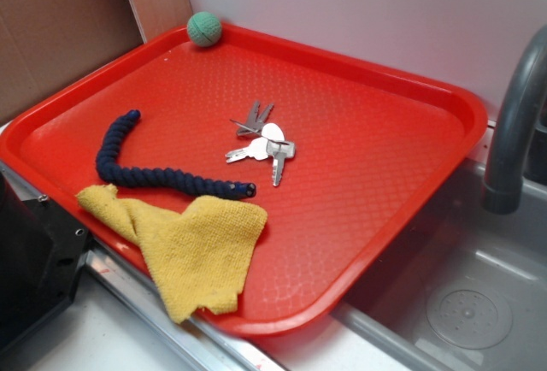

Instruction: Grab the yellow cloth.

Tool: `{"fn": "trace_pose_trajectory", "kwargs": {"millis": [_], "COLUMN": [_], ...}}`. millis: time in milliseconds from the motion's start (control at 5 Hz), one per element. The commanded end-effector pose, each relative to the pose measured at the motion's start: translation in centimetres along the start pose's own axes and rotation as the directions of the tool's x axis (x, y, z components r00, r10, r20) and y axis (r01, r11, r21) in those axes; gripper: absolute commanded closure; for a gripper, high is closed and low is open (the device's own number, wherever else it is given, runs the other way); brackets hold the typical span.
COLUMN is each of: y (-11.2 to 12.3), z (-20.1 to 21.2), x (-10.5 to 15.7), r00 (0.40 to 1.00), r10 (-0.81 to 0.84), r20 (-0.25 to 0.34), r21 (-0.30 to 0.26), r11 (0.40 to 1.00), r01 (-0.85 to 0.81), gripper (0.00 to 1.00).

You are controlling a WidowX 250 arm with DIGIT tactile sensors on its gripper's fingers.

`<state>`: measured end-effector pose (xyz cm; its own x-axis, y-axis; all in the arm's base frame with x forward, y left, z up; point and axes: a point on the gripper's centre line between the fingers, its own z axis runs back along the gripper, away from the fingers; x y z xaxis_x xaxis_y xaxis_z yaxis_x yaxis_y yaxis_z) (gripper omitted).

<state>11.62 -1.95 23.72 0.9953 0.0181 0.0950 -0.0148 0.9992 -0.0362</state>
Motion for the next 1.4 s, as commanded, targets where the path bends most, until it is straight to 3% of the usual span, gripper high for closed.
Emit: {"fn": "trace_pose_trajectory", "kwargs": {"millis": [0,200,400,800,1000,1200], "y": [0.0,-2.5,-3.5,-6.0,-6.7,-7.9], "z": [0.0,-3.0,-5.4,-13.4,-17.5,-20.3], "x": [0.0,0.6,0.6,2.2,3.2,3.0], "r00": [1.000,0.995,0.991,0.961,0.935,0.885], "r10": [0.000,-0.102,-0.129,-0.259,-0.344,-0.453], "r20": [0.000,-0.011,-0.034,-0.091,-0.083,-0.110], "r21": [0.000,-0.024,-0.031,-0.010,0.024,-0.019], "r11": [1.000,0.995,0.991,0.966,0.937,0.891], "r01": [0.000,0.102,0.128,0.260,0.347,0.454], "gripper": [0.00,0.00,0.00,0.00,0.00,0.00]}}
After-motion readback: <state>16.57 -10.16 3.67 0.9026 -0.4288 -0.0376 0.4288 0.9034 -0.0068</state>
